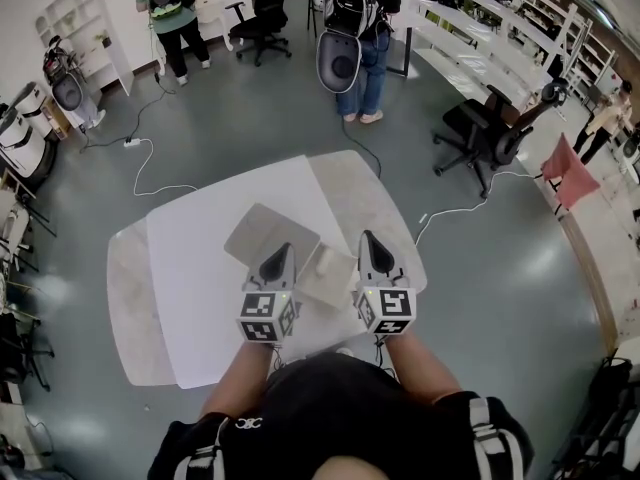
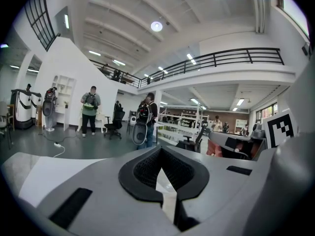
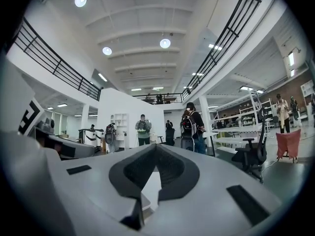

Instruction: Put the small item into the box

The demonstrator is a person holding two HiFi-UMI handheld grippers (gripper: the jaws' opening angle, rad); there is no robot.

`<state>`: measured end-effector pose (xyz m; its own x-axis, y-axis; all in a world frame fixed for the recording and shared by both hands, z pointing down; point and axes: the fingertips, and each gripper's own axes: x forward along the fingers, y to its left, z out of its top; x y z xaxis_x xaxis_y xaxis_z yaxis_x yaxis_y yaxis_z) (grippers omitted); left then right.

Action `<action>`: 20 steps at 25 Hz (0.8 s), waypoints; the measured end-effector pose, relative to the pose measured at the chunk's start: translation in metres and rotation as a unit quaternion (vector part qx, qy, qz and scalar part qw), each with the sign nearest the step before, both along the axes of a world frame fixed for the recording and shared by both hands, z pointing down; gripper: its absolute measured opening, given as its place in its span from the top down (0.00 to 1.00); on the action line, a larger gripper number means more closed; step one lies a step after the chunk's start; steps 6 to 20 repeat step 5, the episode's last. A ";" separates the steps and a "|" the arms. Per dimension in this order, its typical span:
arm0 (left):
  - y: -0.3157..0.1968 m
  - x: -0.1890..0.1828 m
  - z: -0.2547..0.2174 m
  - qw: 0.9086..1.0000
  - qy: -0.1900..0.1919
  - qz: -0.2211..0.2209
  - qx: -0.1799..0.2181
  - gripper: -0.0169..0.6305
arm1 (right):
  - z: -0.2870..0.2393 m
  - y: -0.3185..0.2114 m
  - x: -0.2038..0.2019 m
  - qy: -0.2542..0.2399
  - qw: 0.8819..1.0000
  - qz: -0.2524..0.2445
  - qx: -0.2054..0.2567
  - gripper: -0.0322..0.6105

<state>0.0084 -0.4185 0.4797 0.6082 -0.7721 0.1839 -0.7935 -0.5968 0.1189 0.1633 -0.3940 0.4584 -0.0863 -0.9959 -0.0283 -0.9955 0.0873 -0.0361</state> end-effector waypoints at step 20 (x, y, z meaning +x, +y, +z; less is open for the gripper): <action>-0.003 -0.001 -0.001 1.000 0.000 0.001 0.000 0.96 | 0.000 -0.004 -0.002 0.004 1.000 0.000 -0.004 0.93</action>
